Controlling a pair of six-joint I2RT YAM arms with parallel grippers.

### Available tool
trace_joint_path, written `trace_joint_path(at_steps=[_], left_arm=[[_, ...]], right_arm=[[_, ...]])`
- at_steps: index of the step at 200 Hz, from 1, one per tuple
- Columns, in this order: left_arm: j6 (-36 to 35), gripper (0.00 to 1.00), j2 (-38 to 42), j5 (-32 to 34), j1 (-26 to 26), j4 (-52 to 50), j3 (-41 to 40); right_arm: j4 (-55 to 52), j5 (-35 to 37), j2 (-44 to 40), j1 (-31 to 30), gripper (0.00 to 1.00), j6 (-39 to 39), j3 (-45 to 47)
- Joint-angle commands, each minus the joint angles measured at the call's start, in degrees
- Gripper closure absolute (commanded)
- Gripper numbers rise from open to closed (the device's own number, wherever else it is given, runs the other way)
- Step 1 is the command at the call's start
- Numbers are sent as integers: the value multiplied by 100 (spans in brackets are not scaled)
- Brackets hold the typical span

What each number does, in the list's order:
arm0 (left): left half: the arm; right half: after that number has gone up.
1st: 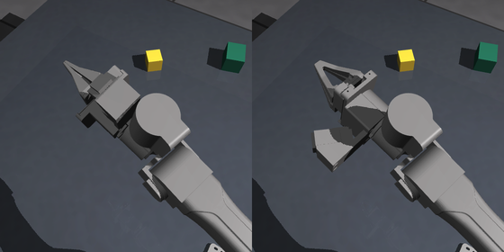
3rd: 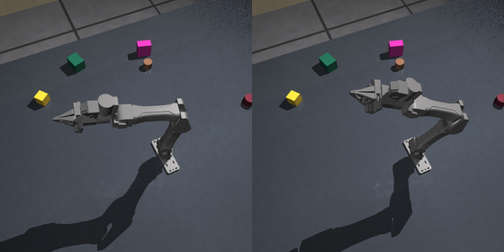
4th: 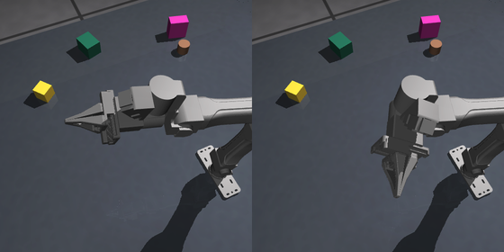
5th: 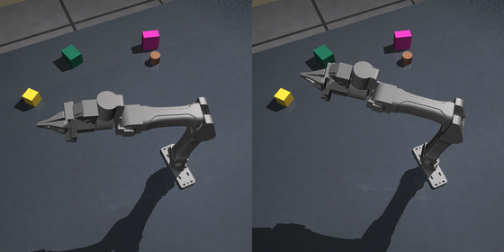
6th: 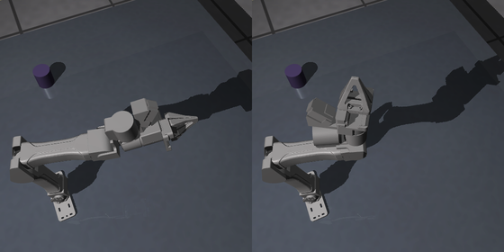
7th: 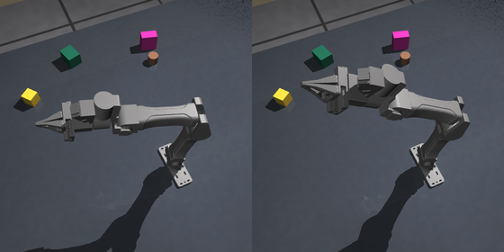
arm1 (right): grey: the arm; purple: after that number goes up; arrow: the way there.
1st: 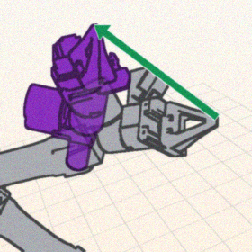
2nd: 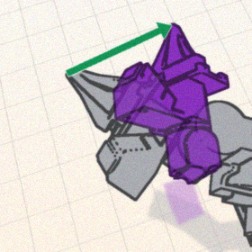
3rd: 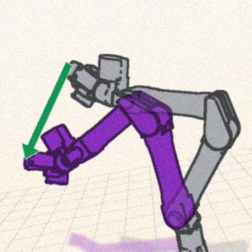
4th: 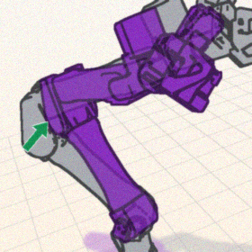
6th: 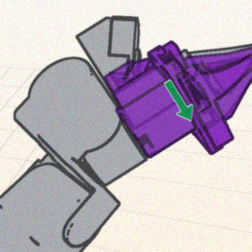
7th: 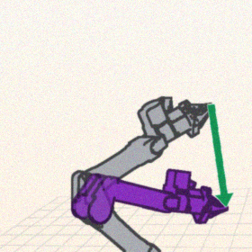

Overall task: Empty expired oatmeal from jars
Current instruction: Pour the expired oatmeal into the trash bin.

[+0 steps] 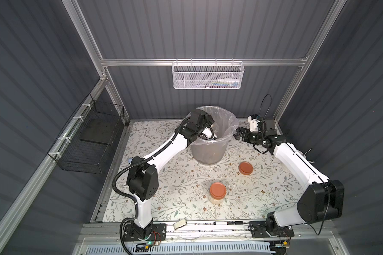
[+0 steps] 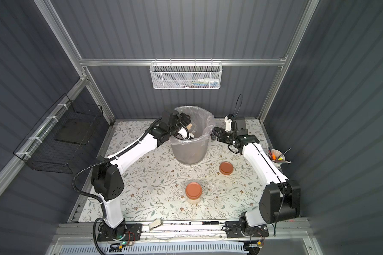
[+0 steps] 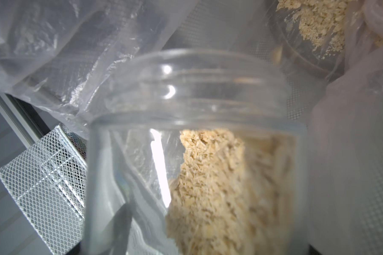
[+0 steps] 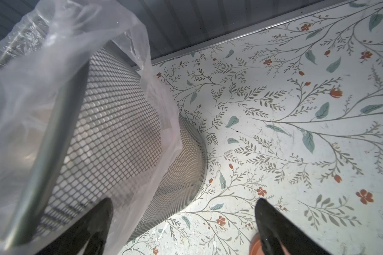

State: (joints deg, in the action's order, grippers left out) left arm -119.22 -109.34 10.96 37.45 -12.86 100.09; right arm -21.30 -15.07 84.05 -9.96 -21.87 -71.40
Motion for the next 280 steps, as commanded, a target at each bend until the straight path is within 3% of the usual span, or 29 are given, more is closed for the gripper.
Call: trace_joint_path(at_steps=[1,48,90,135,171,199,218,254,280], left_arm=[[-1651,100,216,-198,18,386,163],[-1939,100,172,-125,8,465,728],[-1437,100,209,-220,26,562,-38],[-1662,100,-8,-225,17,549,741],[-1315,100,125,-342,24,499,131],[-1365,100,-8,-330,13,654,633],[-849,100,-41,-408,33,757,905],[557,100,52,-125,9,829,659],[796,100,305,93,-20,858,140]], right_arm=[[12,-65,-123,42,1,39,11],[103,-167,-97,73,1,-14,61],[200,-266,-54,73,1,-108,108],[176,-232,-135,125,1,-67,169],[303,-361,-40,125,1,-189,168],[188,-320,-113,128,1,-96,110],[211,-297,-127,125,1,-123,104],[159,-357,-125,125,1,-145,56],[43,-287,-221,125,1,-68,23]])
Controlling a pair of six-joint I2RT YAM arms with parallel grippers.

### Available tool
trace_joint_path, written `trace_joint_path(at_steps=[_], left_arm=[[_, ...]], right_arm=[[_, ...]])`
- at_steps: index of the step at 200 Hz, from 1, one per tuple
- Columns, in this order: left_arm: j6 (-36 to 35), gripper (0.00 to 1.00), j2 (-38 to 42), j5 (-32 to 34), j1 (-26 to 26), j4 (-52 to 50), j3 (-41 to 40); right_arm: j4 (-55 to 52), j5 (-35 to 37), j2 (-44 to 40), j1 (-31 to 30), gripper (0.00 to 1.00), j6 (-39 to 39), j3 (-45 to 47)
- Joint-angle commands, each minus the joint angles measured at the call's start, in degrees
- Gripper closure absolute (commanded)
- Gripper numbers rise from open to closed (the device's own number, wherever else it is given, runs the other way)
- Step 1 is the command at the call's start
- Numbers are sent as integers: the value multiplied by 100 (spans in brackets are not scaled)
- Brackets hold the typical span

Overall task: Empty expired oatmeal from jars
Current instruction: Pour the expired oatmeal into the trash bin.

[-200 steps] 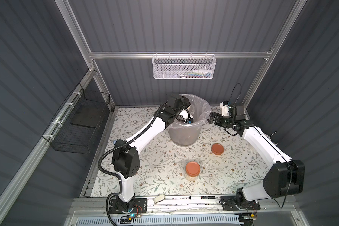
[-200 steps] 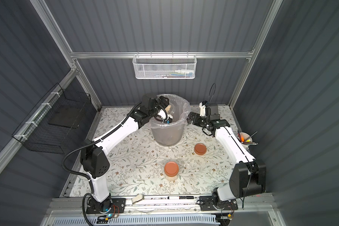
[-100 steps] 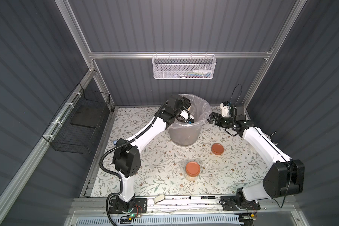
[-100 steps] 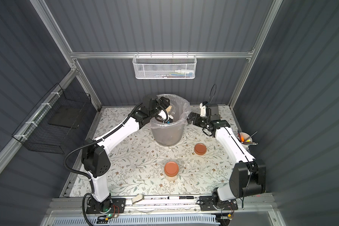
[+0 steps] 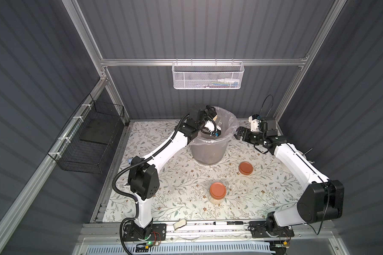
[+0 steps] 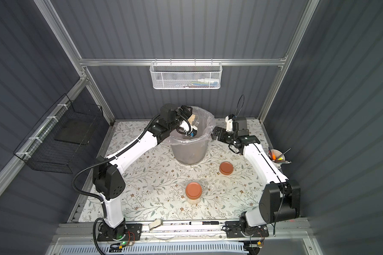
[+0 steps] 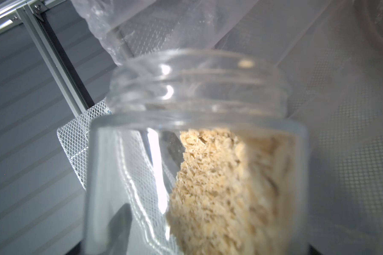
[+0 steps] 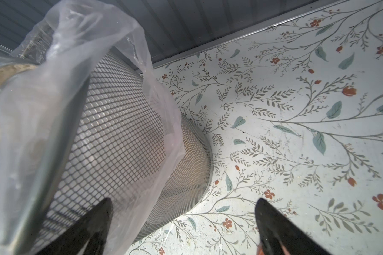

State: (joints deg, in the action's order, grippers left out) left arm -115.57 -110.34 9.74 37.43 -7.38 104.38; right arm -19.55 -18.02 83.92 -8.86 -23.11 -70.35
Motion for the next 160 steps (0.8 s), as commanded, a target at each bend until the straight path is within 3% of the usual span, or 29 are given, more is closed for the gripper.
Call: trace_joint_path(at_steps=[1,39,113,160], left_arm=[[448,100,416,219,-22,312,-305],[1710,100,721,272,-30,181,-348],[4857,100,1122,-543,-232,520,-357],[6425,100,1524,-930,-420,935,-921]], right_arm=[[-134,9,-213,16,1,59,-88],[-120,-61,-164,16,1,-25,-122],[-126,-61,-350,16,1,15,-137],[-137,-340,-477,21,1,79,-190]])
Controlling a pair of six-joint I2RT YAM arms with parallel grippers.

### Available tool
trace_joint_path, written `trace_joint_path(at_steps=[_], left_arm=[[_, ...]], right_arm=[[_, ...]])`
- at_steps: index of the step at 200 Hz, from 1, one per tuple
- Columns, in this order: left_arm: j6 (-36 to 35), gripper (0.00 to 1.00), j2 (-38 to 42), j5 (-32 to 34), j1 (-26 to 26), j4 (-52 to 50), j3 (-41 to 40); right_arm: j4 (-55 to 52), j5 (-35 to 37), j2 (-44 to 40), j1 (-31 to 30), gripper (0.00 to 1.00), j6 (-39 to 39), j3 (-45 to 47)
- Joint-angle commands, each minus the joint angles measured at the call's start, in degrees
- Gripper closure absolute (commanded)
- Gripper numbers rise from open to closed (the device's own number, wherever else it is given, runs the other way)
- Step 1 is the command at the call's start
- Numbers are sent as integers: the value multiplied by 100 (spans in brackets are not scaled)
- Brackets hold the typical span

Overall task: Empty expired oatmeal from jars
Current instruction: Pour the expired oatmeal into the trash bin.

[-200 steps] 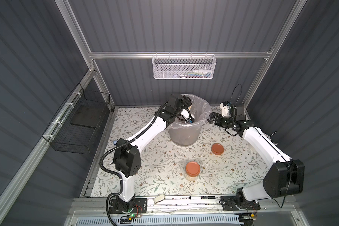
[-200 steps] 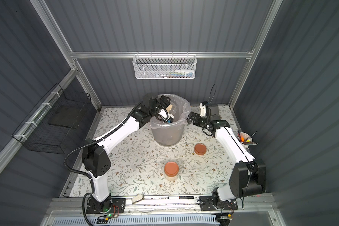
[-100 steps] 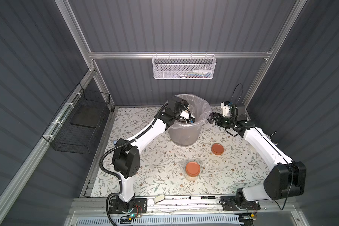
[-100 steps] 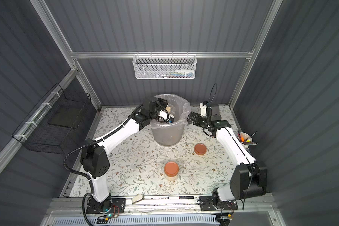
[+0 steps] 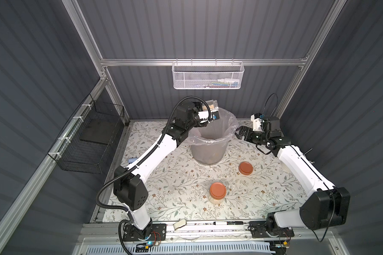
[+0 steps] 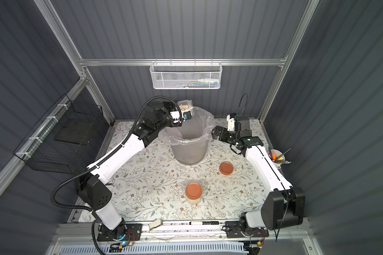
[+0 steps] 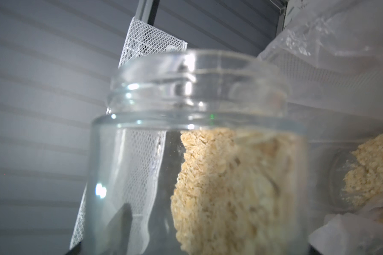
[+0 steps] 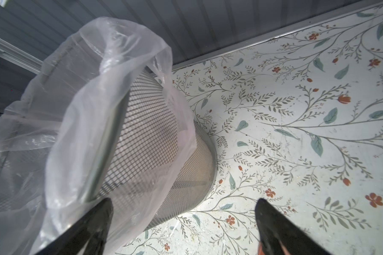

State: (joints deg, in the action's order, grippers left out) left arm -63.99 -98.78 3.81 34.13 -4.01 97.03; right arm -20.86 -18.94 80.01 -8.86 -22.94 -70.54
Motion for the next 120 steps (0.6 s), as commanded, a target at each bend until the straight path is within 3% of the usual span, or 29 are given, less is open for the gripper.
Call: trace_joint_path(at_steps=[1,47,120], left_arm=[[1297,100,382,-337,-90,609,-208],[2314,100,748,-422,-212,1015,-818],[4628,100,976,-1217,-372,2297,-1395]], right_arm=[[-6,-249,-80,23,1,61,-170],[21,-356,-41,-19,1,70,-189],[-26,-368,-52,-133,1,270,-355]])
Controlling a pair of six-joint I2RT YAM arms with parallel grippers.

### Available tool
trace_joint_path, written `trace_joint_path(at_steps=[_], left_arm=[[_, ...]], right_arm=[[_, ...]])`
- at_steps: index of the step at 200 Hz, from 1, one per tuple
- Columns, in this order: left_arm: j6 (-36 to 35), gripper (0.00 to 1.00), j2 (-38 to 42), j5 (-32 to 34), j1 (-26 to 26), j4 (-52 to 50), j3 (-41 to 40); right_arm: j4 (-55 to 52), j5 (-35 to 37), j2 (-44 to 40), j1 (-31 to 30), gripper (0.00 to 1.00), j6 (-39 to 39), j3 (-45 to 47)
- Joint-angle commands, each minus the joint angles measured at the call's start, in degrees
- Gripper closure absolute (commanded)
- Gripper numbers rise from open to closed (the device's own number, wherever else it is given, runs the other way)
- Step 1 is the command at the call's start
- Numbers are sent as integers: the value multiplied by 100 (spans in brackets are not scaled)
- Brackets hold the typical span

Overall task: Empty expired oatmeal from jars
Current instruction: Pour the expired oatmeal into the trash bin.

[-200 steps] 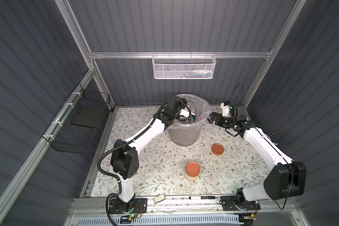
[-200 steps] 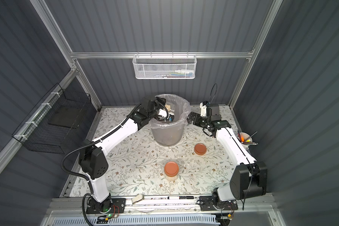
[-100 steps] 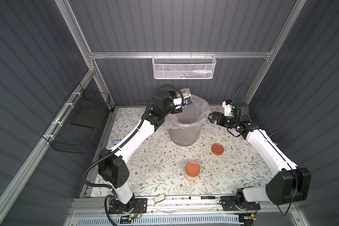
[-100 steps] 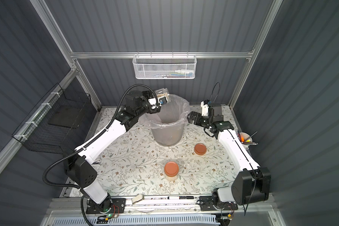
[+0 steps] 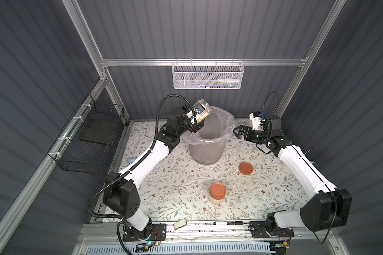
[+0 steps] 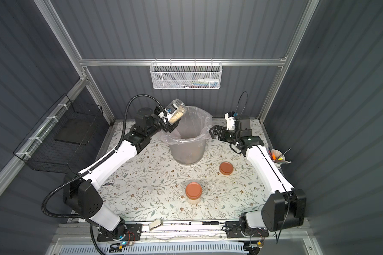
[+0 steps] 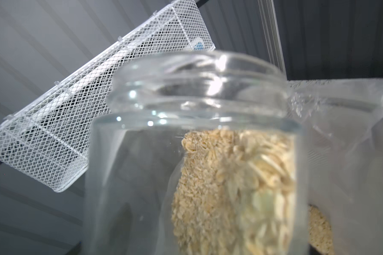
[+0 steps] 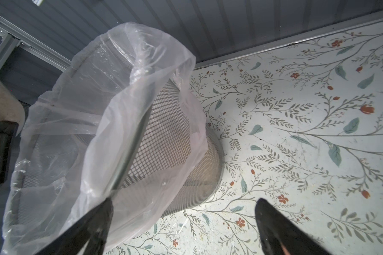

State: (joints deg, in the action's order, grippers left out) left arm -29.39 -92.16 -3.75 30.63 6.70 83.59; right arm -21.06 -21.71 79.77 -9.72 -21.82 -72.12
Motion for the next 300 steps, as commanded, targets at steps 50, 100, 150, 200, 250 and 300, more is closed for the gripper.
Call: trace_joint_path(at_steps=[50,100,150,200,250,300], left_arm=[[2568,100,124,-839,-23,2031,17],[4425,93,101,-573,-33,3175,-446],[6032,92,-80,-673,-67,4188,-612],[7143,92,-358,-1048,-76,4674,-327],[7619,93,-496,-1274,-75,4855,-97],[6781,96,-223,-2132,-77,4078,-145]], right_arm=[[-70,-21,-205,-48,1,348,-235],[456,-417,-463,-48,1,331,22],[1662,-1294,-908,-126,1,-22,512],[3390,-1902,-1034,-177,1,-910,871],[3378,-850,-608,-858,1,312,541],[2382,-990,-32,-848,1,398,-996]])
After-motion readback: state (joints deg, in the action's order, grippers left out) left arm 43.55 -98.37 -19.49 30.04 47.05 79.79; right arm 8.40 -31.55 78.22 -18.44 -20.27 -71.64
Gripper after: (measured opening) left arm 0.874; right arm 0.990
